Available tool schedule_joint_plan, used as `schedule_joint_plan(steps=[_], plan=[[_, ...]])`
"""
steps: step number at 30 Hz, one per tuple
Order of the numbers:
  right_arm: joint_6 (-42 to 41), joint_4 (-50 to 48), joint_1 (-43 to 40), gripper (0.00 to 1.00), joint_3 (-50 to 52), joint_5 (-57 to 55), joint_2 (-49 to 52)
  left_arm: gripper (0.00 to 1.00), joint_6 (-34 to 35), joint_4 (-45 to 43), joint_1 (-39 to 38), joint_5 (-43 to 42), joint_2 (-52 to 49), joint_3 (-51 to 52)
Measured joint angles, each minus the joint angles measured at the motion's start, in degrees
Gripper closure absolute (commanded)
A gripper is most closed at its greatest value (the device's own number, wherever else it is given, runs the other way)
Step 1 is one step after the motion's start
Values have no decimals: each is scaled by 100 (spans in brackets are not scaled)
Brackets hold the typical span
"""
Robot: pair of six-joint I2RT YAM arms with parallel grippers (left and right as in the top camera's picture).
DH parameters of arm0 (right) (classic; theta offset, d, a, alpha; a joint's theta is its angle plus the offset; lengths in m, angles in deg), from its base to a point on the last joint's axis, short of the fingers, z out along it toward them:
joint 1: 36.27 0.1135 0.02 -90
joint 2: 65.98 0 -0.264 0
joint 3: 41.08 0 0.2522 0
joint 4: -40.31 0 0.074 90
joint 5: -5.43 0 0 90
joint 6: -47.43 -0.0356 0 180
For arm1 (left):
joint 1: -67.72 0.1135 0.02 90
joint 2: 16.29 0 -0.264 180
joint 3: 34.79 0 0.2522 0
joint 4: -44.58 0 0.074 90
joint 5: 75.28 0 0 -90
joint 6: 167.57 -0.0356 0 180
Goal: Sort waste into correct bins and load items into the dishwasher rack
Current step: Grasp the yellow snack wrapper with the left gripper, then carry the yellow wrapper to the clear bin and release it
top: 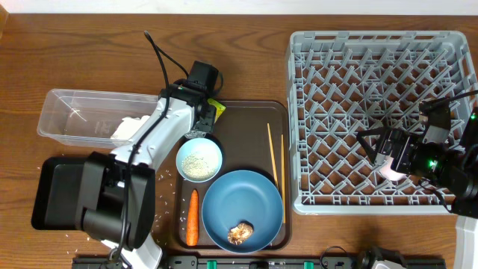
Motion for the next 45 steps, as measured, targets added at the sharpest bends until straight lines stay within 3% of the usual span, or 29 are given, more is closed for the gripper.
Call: schedule_joint_plan(steps=[4,7,8,11,14,23,33,39,45], plan=[[0,2,0,1,0,0,0,39,-116,-144,127,39,-164,0],[2,22,0,1,0,0,0,39,-184,-81,195,35,-269,0],[4,24,0,1,0,-2,0,45,-195,-52,208,4,-310,0],[17,26,0,1,0,-2,0,74,-184,-52,210,-179,-382,2],[17,39,0,1,0,-28,0,93,-195,-35,203,-376,-393,2],[20,76,0,1,0,-232,0,94,-208,619,203,-525,-94,-22],[20,79,0,1,0,-284,0,94,-26,824,319,-588,1864,-358],[20,85,0,1,0,-284,0,94,1084,1130,1130,-278,2039,-356],[20,87,0,1,0,-286,0,94,3359,1032,2201,-238,1801,-57]])
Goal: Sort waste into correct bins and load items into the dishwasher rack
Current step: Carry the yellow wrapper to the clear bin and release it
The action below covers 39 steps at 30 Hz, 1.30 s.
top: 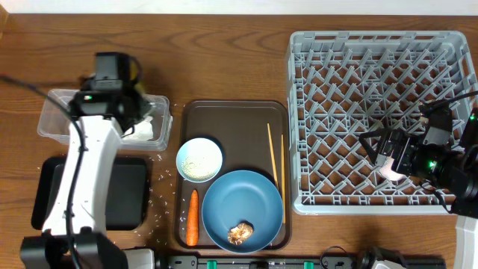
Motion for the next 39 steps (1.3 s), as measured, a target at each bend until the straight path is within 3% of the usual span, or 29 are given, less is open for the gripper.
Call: schedule_joint_plan(steps=[4,7,12,19,21,27,32,39], plan=[[0,26,0,1,0,0,0,94,1432,-125,245,-28,-125,138],[0,55,0,1,0,0,0,94,2138,-385,254,-48,-168,186],[0,103,0,1,0,0,0,94,2745,-562,254,-120,-297,188],[0,105,0,1,0,0,0,91,3038,-542,254,-378,-319,212],[0,122,0,1,0,-2,0,79,3056,-501,254,-402,-319,214],[2,144,0,1,0,-2,0,69,2796,-245,254,-485,-247,223],[33,138,0,1,0,-4,0,50,2124,-149,254,-726,-9,227],[63,101,0,1,0,-9,0,46,935,236,214,-1217,684,227]])
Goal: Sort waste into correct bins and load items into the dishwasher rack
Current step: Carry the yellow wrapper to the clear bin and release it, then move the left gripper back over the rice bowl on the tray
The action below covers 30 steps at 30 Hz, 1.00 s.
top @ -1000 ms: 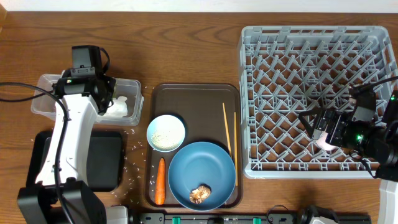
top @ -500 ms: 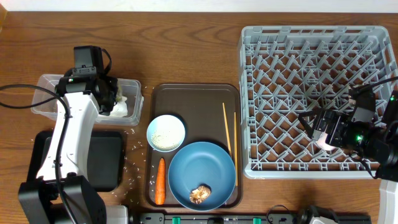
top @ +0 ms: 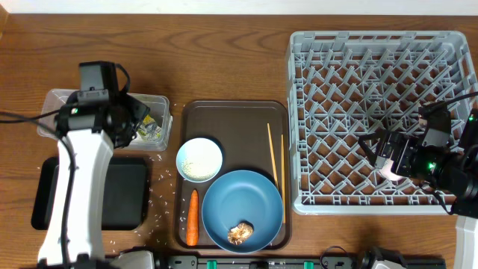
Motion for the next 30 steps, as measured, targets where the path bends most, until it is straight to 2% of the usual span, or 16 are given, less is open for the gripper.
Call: schedule_joint_plan(steps=[5,8,9,11,17,25,30], plan=[[2,-52,0,1,0,-4,0,48,-920,557,-221,-74,372,0],[2,-109,0,1,0,-4,0,63,-1198,857,-358,-120,367,0],[2,-125,0,1,0,-4,0,72,-1274,977,-413,-125,354,0],[2,-127,0,1,0,-4,0,77,-1432,1152,-538,-133,339,0],[2,-105,0,1,0,-4,0,76,-1993,1497,-1220,-162,339,0],[2,-83,0,1,0,-4,0,70,-2476,1604,-2588,-90,442,0],[9,-92,0,1,0,-4,0,59,-2570,1644,-2942,55,529,0]])
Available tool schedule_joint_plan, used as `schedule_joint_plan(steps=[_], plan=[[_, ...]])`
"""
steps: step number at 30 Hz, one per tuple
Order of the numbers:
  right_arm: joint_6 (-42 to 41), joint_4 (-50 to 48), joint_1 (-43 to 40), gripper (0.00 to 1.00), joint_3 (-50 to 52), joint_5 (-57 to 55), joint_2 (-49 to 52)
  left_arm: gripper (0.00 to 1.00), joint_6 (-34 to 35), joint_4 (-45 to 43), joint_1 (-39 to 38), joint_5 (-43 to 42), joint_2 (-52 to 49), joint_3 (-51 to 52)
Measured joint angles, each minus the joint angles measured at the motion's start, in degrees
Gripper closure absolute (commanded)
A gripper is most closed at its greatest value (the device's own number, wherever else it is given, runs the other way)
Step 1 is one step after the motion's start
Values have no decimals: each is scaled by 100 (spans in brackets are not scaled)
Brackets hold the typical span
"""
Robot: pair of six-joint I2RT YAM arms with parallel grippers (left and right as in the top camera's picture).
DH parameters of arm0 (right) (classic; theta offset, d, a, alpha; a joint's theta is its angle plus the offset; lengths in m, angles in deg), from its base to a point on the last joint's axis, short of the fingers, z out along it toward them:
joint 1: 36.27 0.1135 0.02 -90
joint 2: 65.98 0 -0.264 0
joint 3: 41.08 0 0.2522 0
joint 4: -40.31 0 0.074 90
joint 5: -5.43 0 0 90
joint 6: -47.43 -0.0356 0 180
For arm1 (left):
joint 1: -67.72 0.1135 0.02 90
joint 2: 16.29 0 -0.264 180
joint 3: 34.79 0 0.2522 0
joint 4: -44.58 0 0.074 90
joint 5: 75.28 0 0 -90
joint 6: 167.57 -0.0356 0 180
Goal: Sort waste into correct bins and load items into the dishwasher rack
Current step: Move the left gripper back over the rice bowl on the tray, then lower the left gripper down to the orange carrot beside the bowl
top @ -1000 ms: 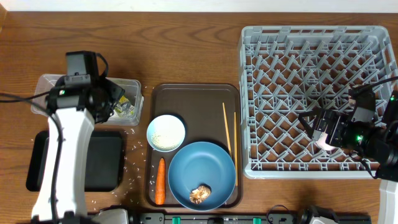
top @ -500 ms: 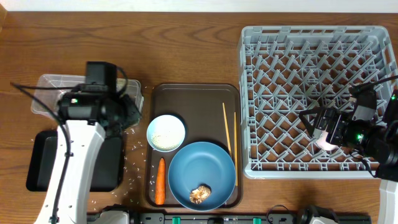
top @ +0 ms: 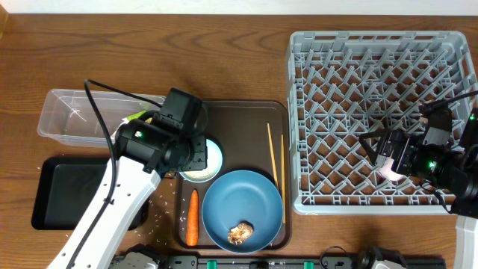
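My left gripper (top: 188,146) hangs over the left side of the brown tray (top: 237,112), above the small bowl of rice (top: 212,160); its fingers are hidden under the arm. A carrot (top: 192,217) lies at the tray's front left. The blue plate (top: 243,202) holds a brown food scrap (top: 240,233). Two chopsticks (top: 273,153) lie along the tray's right side. A yellow-green wrapper (top: 136,116) peeks out in the clear bin (top: 75,119). My right gripper (top: 376,147) stands open inside the grey dishwasher rack (top: 373,82), beside a pale pinkish item (top: 390,171).
A black bin (top: 52,194) sits at the front left, below the clear bin. Grains of rice are scattered on the table around it. The rack fills the right half of the table, close to the tray's right edge.
My left arm has moved from over the clear bin to the tray's left side, above the rice bowl. The wrapper stays in the clear bin. The right arm has not moved.
My left gripper was at the yellow-green wrapper at the tray's back left. Then it was over the clear bin and the wrapper was off the tray. Then the wrapper lay in that bin beside white tissue. Now the gripper is over the bowl.
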Motion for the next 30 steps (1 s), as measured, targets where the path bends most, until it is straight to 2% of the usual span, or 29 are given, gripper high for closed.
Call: schedule_joint_plan(steps=[20,25,28,30], plan=[[13,-39,0,1,0,2,0,57,92,481,-4,219,0,0],[13,-85,0,1,0,2,0,50,157,616,-4,238,0,0],[11,-70,0,1,0,2,0,37,162,664,-4,269,0,0],[11,-76,0,1,0,2,0,36,192,656,-4,343,0,0]])
